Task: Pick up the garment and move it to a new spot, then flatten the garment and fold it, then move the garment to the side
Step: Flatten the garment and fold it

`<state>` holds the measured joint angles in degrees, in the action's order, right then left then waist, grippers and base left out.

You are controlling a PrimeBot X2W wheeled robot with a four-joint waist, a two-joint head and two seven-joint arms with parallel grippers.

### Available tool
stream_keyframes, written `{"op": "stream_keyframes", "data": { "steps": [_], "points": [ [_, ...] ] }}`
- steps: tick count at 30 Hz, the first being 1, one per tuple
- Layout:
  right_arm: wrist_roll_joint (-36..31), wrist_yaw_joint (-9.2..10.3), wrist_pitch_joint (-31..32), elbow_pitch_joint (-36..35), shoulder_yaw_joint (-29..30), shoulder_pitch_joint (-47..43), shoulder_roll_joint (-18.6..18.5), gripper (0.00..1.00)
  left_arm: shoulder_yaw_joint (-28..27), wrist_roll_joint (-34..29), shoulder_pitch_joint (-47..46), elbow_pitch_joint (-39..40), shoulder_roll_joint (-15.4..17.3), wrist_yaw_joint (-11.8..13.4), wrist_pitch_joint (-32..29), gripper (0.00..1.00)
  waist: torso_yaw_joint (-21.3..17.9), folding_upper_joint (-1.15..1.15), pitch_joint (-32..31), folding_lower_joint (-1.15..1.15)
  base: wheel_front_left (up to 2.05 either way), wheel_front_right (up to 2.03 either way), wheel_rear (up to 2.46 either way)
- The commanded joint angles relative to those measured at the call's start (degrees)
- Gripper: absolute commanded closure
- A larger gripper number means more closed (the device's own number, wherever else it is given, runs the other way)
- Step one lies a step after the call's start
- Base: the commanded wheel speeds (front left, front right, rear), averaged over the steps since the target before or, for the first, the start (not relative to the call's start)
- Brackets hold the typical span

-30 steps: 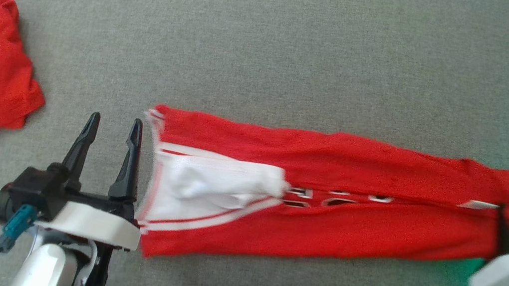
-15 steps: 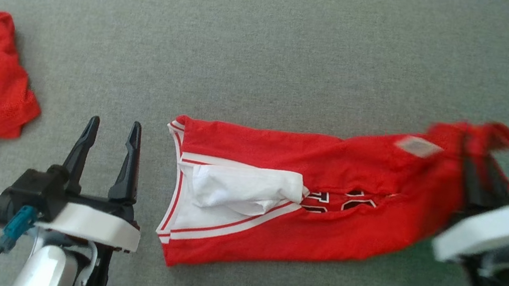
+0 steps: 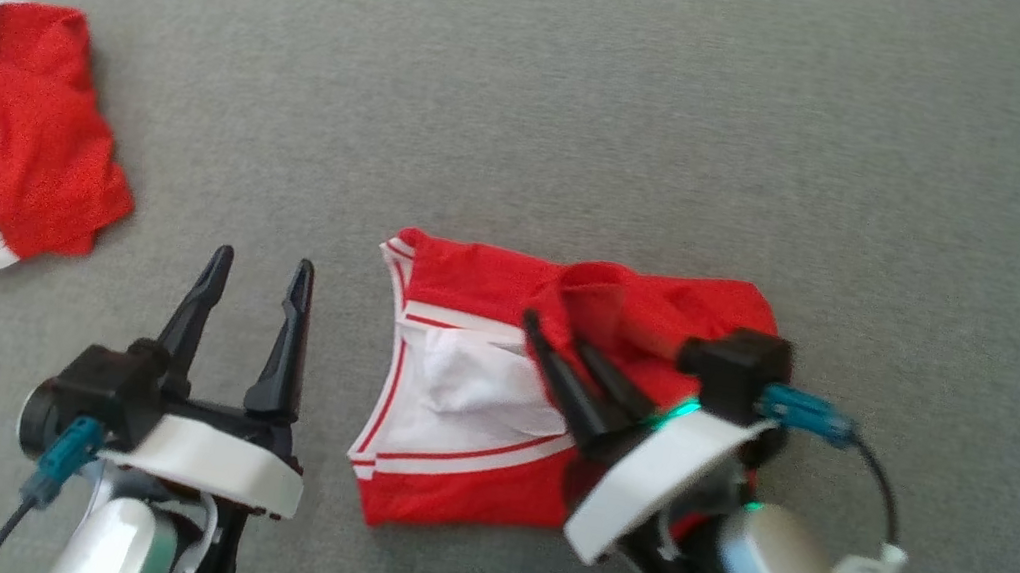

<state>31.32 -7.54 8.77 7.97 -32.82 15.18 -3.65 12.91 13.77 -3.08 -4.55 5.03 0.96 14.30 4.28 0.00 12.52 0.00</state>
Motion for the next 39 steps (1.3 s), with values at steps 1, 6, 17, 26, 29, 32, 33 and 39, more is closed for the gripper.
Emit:
{"op": "stream_keyframes", "data": {
  "steps": [1,6,17,26,29,32,33,39],
  "points": [
    [1.1,0.05,-1.5,-0.8,-2.2,2.7,0.8,1.00,-1.5,-0.3,-2.4,1.4,0.0,-0.1,0.7,0.00,0.9,0.00,0.5,0.00,0.00,0.00,0.00],
    [5.6,0.05,-5.6,7.5,-9.4,7.2,0.8,1.00,-1.0,-0.3,-2.9,0.9,-0.4,-0.2,0.7,0.00,2.4,0.00,1.2,0.00,0.00,0.00,0.00],
    [9.4,0.05,-12.6,11.8,-17.2,13.7,0.8,0.00,-1.7,-0.5,-3.0,0.5,-0.8,-0.4,0.7,0.00,2.3,0.00,1.4,0.00,0.00,0.00,0.00],
    [4.1,0.05,-16.5,1.4,-10.3,12.6,0.6,0.00,-2.9,-1.2,-2.7,1.0,-0.4,-0.4,0.7,0.00,-0.4,0.00,0.5,0.00,0.00,0.00,0.00],
    [0.8,0.05,-16.8,-0.7,-4.3,10.7,-0.4,0.00,-3.1,-1.4,-2.7,1.3,-0.3,-0.2,0.7,0.00,-0.9,0.00,0.2,0.00,0.00,0.00,0.00],
    [-5.1,0.05,-15.9,-3.7,6.2,6.6,-2.0,0.00,-3.5,-1.7,-2.5,1.9,0.0,0.0,0.7,0.00,-1.7,0.00,-0.3,0.00,0.00,0.00,0.00],
    [-6.7,0.05,-15.3,-4.6,9.6,4.9,-2.3,0.00,-3.7,-1.8,-2.5,2.1,0.1,0.1,0.7,0.00,-1.9,0.00,-0.5,0.00,0.00,0.00,0.00],
    [-15.0,0.05,-11.6,-10.1,24.5,-4.7,-3.2,0.00,-4.0,-2.0,-1.9,2.8,0.6,0.4,0.7,0.00,-2.6,0.00,-1.3,0.00,0.00,0.00,0.00]
  ]
}}
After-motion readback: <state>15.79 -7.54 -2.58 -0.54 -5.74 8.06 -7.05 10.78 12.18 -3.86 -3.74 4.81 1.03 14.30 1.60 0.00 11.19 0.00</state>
